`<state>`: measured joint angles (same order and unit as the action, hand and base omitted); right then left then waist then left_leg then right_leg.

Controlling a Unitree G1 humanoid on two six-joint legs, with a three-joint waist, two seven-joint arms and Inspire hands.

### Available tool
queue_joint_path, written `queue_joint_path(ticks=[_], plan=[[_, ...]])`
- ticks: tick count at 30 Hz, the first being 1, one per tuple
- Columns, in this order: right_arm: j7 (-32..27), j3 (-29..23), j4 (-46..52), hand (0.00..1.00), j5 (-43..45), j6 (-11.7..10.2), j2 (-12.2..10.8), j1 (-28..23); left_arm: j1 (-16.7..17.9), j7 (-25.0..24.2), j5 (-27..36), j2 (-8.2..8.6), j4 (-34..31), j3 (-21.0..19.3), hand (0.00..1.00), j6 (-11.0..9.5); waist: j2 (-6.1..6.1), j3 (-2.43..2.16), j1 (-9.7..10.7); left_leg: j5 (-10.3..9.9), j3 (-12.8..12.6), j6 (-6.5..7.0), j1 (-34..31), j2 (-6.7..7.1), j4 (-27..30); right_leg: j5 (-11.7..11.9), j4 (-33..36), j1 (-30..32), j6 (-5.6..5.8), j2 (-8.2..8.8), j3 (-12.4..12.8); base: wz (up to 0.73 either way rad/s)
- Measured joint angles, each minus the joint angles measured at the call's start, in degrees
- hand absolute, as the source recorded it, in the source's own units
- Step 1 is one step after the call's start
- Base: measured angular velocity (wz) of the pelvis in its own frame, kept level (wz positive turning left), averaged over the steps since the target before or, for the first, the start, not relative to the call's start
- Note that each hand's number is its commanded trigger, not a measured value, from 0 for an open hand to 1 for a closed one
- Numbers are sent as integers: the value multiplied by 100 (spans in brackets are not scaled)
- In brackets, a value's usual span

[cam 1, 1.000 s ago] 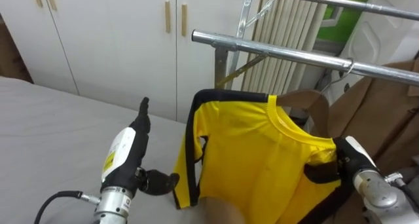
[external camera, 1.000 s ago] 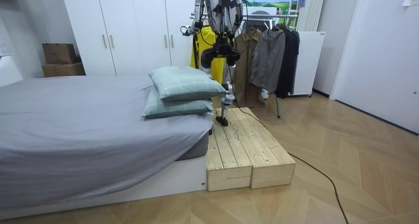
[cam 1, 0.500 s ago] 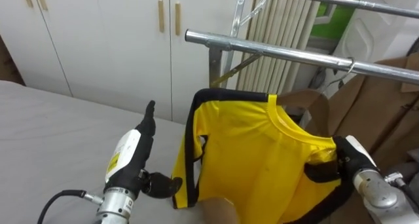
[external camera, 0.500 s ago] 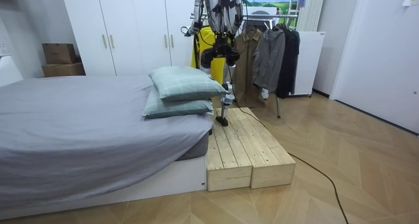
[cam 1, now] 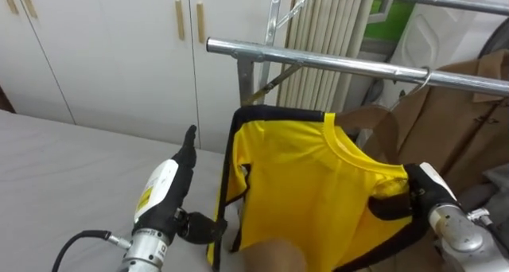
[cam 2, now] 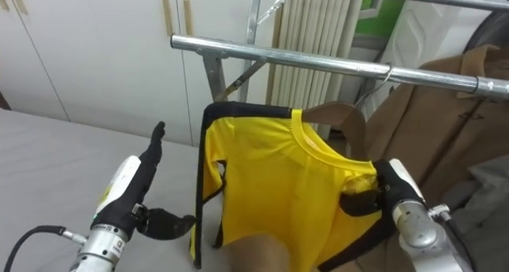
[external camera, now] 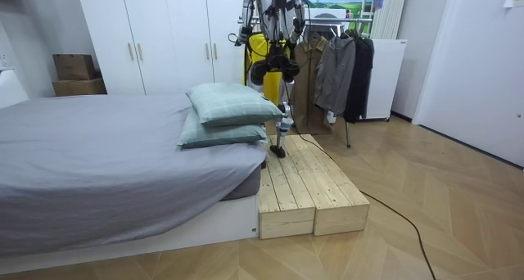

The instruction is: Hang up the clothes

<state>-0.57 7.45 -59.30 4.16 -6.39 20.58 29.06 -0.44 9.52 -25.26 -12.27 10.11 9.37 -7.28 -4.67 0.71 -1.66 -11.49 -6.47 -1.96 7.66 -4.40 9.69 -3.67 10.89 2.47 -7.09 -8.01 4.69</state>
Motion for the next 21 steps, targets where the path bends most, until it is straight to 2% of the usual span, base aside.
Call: queue_joint_path(ticks=[4, 8, 15, 21], plan=[[-2, -36, 19, 0, -428, -1, 12, 0, 0, 2, -21, -28, 0, -1, 0, 0, -1, 0, 14, 0, -48, 0, 5, -3, -2, -5, -6, 3, -2, -12, 49, -4], [-2, -35, 121, 0, -437, 14, 14, 0, 0, 4, -15, -30, 0, 0, 0, 0, -1, 0, 29, 0, -141, 0, 10, -5, -6, -4, -11, 15, -1, -24, 127, -10], [-58, -34, 178, 0, -394, 11, 13, 1, -1, 4, -27, -73, 0, 0, 0, 8, 3, 0, 111, 0, -143, 1, 10, 2, -19, -3, 2, 38, -1, -30, 176, -3], [-147, -37, 217, 0, -390, 0, 13, 1, 0, 4, -26, -75, 4, 6, 0, 110, 61, 17, 134, 0, -158, 1, 5, 5, -20, -4, 1, 55, 2, -39, 209, -2]])
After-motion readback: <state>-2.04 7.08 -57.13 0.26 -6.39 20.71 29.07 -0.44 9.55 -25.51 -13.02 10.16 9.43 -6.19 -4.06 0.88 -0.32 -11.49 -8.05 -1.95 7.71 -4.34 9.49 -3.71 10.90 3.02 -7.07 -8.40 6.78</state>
